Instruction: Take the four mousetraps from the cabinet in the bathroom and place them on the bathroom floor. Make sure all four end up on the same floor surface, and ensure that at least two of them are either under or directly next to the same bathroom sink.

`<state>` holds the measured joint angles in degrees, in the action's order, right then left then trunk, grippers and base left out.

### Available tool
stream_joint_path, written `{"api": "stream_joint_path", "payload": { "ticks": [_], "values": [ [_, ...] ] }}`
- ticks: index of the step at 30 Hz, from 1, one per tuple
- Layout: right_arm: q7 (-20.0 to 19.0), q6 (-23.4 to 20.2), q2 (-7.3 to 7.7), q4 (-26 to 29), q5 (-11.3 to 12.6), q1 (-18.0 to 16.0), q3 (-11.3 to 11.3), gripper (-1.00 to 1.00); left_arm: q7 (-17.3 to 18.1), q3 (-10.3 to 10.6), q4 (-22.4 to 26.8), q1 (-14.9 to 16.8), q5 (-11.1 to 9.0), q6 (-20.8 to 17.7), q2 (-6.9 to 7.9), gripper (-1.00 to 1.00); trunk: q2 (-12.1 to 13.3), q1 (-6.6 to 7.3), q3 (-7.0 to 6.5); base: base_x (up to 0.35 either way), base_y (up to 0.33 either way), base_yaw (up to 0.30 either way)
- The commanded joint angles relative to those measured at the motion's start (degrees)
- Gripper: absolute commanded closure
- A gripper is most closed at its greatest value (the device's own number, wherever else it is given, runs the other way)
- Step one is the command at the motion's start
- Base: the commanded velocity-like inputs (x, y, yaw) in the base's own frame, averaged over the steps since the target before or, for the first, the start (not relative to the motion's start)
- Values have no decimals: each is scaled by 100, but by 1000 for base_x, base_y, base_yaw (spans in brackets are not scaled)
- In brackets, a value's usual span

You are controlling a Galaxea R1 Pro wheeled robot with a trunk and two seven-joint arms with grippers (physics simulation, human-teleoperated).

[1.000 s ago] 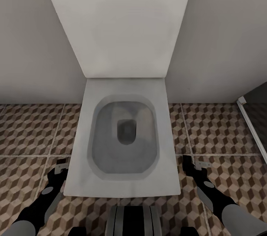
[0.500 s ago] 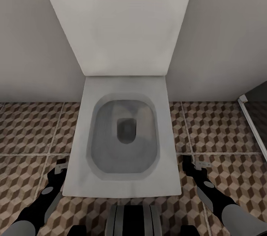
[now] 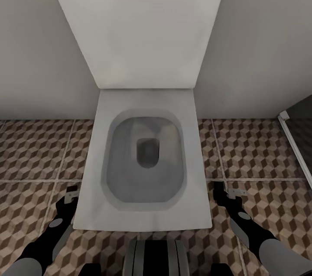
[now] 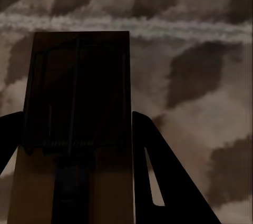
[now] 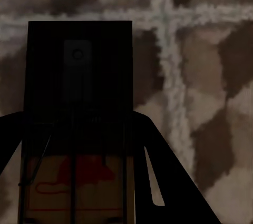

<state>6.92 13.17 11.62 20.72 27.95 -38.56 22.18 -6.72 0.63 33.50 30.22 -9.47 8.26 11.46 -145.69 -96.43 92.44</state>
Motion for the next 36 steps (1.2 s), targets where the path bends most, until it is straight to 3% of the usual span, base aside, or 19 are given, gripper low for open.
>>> {"api": "stream_joint_path", "payload": {
  "ticks": [1,11,18,36],
  "values": [
    [37,18,3,3,53,-3,50,100,-27,16,-2,2,-37,17,0,100,-1,1,3,0,0,0],
    [7,93,7,3,47,-3,54,100,-23,16,-1,2,-37,17,-11,100,-1,1,3,0,0,0],
    [-6,685,7,-15,65,-3,56,100,-24,16,-9,0,-37,17,-20,100,-1,1,3,0,0,0],
    [-24,757,7,-24,70,-1,82,100,-26,16,-10,0,-37,17,-37,100,-1,1,3,0,0,0]
  ]
}}
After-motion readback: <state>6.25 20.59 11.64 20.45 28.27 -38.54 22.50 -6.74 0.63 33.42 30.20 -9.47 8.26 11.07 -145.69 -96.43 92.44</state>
